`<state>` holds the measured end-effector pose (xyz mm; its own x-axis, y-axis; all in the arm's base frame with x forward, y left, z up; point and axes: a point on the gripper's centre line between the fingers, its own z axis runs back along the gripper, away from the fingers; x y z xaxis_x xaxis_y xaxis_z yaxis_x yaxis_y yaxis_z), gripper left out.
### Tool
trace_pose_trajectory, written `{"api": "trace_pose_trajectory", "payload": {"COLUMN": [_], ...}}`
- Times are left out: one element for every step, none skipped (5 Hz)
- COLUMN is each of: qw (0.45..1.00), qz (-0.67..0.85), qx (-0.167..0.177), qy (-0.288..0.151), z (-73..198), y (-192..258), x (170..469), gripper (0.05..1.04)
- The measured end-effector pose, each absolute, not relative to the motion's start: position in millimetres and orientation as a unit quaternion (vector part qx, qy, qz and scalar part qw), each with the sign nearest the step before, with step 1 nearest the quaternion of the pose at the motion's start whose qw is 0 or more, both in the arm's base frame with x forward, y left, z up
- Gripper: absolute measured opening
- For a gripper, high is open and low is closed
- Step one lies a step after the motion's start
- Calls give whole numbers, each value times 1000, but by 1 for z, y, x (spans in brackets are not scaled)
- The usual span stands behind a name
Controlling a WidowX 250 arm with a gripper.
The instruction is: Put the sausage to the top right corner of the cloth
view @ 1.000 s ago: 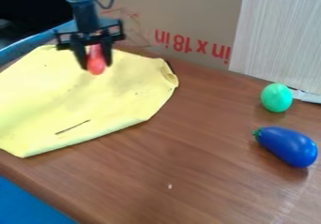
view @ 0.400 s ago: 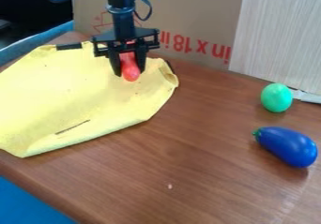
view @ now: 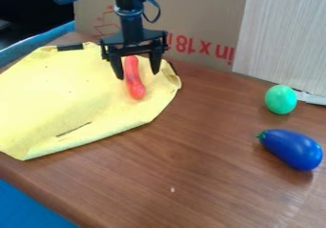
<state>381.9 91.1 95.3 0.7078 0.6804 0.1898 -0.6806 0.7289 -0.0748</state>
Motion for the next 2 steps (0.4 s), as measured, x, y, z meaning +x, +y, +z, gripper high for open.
{"api": "trace_pose_trajectory", "payload": {"qw": [928, 928], "qz": [356, 351], "qx": [-3, 15], "qy": [-106, -122], "z": [107, 138], "y": [88, 98], "x": [376, 360], "gripper": [1001, 1000]}}
